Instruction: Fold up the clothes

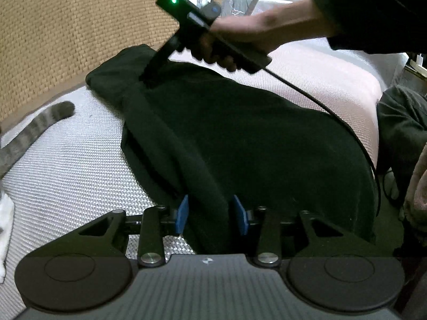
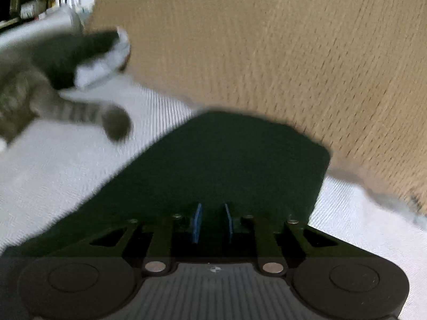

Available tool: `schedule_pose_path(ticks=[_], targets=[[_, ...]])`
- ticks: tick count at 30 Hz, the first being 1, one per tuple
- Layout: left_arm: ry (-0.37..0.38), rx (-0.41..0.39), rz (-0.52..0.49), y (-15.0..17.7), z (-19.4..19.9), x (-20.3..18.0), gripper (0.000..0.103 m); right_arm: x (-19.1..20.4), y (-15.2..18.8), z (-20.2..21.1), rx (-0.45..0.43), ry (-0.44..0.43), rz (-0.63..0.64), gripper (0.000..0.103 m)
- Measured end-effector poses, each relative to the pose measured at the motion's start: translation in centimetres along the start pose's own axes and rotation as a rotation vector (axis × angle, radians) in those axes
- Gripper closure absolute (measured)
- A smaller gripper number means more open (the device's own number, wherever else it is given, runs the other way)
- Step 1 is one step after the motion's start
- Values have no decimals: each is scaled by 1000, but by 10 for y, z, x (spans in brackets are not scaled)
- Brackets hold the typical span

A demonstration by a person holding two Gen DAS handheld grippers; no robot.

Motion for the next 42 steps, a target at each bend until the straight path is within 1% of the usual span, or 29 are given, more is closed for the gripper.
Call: schedule_pose_path(ticks=[8,9,11,12,15,19,26,27,34,36,37,40,42], targets=[[8,-9,14,0,0,3,60,-34,-16,-30,13,70,-49,82],[9,-9,15,0,0,4,60,-38,-16,-37,27,73,-62,82],[11,-11,18,-1,-1,6,60,-49,-13,-54,75,70,-101,82],[12,-12,20,-1,-1,6,60,-52,-11,-59,79,68,-112,82],[16,-17,27,1,0,8,59,-53,-6,-64,50,63,-126,81],[19,-19,32,3,0,9,58,-57,-14,-63,65,51,-127,80],[20,-19,29,5,4,9,57,-27,12,-7,48,-26,-87,80],[18,-17,26,5,4,9,57,-22,16,1,45,-38,-81,79],[-7,9,-1,3,5,8,57,11,45,60,24,-119,-38,77],[-14,18,-8,3,6,7,57,29,54,79,35,-161,-37,77],[-17,23,-10,3,7,7,57,39,61,89,34,-168,-24,77],[-22,35,-13,2,9,10,57,68,86,116,28,-168,68,73],[-25,42,-15,1,10,13,57,88,102,135,24,-167,129,69]])
Point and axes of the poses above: each gripper's, at about its wrist camera, not at the fingertips, and z roughly against the way its jaws point, x to its left, y to its underside, the point moved 2 cm from there along -z, roughly the way its jaws point, and after that the axes turned 1 degree about z, right-handed, at the moved point
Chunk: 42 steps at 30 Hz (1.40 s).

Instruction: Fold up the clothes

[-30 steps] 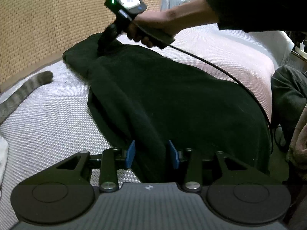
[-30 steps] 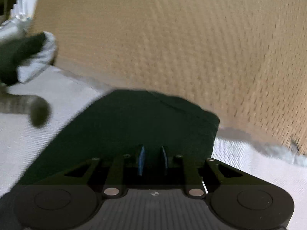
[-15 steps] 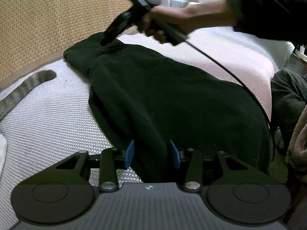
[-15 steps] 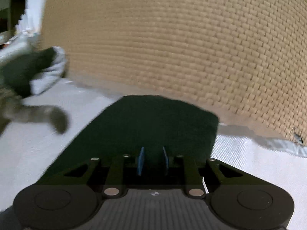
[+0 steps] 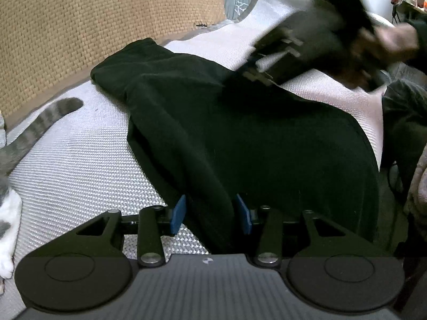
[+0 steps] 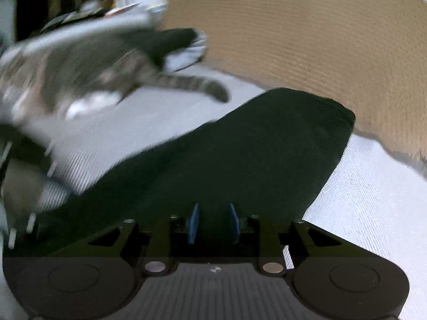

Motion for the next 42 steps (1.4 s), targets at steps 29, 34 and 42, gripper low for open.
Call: schedule_pose_path(ticks=[29,34,42], targets=[[-38,75,-4,6,9,0,48,141,115,76,124,-223,333,90],[-35,85,6,7,10,-1,48,138,116,68,171,-268,295,90],[-24,114,4,10,16,-4,48,140,122,43,315,-321,256,90]])
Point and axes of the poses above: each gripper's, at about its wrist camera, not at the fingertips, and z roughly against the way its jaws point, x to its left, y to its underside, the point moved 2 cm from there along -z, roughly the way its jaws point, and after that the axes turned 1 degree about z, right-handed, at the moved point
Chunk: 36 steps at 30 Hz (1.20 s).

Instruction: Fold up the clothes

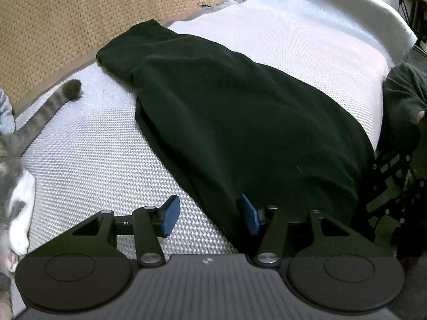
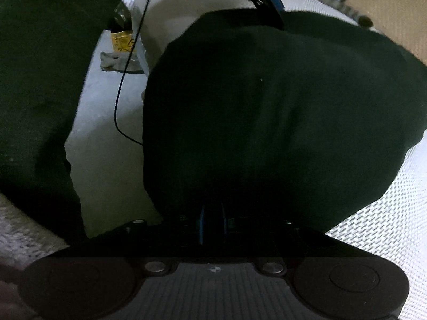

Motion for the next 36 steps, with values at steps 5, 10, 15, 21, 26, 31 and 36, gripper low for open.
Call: schedule_pose_path(ticks=[5,10,15,21,26,31,36], targets=[[1,-4,-37,1,3,-4,54,-4,0,18,-117,13,-25,90],[-1,-7,-134,0,6,-14,64,-14,1,55,-343,67,-91,86],[12,-9,-108,3,6,-11,65,-33,4,60,-387,99,-219,86],[-7,-23,-72,3,11,-6,65,-26,3,62,-389,137,-209,92],[-31,-39,-42,4,17,-1,66,-32,4,57,-366,161,-214,100],[-45,-27,-57,3,15,-1,68,-35,8,65,-397,176,-219,99],[-16,-26,-57,4,19,-2,79,-54,16,84,-466,194,-313,81]])
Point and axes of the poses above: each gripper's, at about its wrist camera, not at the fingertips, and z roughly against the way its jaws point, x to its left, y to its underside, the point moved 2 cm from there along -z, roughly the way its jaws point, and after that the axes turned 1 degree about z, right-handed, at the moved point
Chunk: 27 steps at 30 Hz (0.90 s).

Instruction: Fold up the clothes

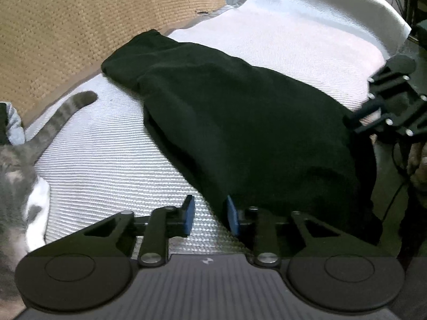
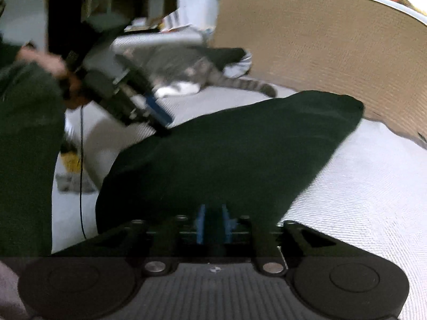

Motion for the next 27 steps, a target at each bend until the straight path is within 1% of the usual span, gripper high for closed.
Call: schedule_pose_path(ticks=[2,4,6,8,10,12,14,15,16,19,24,27], targets=[[13,2,-3,0,0,-1,81,-6,1,-1,17,9,-16,81],[16,8,-2,0,-1,-1,81,-10,1,0,23,-3,-30,81],[15,13,0,0,-2,-1,81,-15,0,2,23,-18,-48,78],[15,19,2,1,-3,-1,81,-20,0,4,23,-50,-75,69],[15,25,4,1,-4,-1,80,-22,1,6,23,-56,-87,67],[14,31,6,1,-5,-1,80,-22,1,10,26,-25,-74,64],[15,32,11,2,-6,-1,80,-23,1,15,26,11,-79,50],[16,32,14,2,-6,0,80,-26,1,17,33,22,-93,50],[16,32,18,3,-6,0,79,-29,3,18,50,7,-112,50],[18,33,23,3,-7,1,79,-33,10,13,125,-106,-161,51],[18,34,21,3,-6,2,79,-14,19,4,228,-229,-87,50],[21,34,27,3,-8,4,77,-9,24,-7,278,-277,-84,50]])
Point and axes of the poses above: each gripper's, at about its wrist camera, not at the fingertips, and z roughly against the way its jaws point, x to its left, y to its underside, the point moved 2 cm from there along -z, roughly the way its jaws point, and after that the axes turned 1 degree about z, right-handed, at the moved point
